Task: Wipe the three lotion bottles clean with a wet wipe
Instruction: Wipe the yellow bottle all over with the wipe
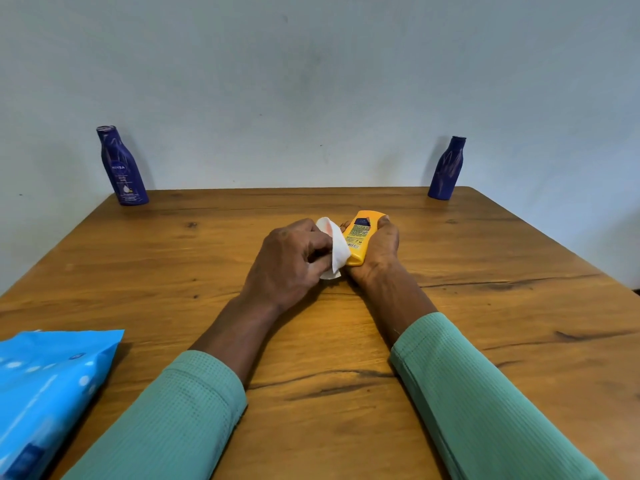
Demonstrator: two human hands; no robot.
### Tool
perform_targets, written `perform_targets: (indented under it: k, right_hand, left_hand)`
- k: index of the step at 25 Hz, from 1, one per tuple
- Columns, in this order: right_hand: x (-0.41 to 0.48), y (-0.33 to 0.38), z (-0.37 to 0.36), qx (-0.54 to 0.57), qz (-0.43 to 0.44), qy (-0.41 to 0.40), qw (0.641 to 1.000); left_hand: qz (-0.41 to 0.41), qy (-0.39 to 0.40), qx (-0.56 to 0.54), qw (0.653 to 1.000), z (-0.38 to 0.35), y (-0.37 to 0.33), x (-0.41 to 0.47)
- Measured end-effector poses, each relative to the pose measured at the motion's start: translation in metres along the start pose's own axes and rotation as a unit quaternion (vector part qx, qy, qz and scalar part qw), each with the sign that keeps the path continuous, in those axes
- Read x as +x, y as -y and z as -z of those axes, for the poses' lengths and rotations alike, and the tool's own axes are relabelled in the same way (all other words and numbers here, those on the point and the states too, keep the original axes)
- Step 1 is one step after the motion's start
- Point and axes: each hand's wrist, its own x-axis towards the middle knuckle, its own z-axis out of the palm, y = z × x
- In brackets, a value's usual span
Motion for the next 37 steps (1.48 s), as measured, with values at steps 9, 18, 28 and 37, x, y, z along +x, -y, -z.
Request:
perform_targets:
  k: [9,18,28,37]
  right_hand:
    - [-0.003,0.0,-0.001,0.019,0.018,0.002,1.0]
    - [0.011,-0.004,-0.003,-0.066,0.149,0.045,0.986]
    - [0.029,-0.014,0.002,-0.071,0.119,-0.061,0.989]
    - [0.025,-0.016,-0.004,-0.085,0.141,-0.003,0.986]
  left_hand:
    - [0.074,-0.013,-0.077,0.994,0.003,0.016,-0.001]
    - [0.242,0.026,-0.338,0.909,0.004,0.014,-0.006]
    - [0.171,-0.01,-0.215,0.961,-0.012,-0.011,-0.001]
    - [0.22,-0.093,-0.296,0.925,-0.015,-0.018,-0.003]
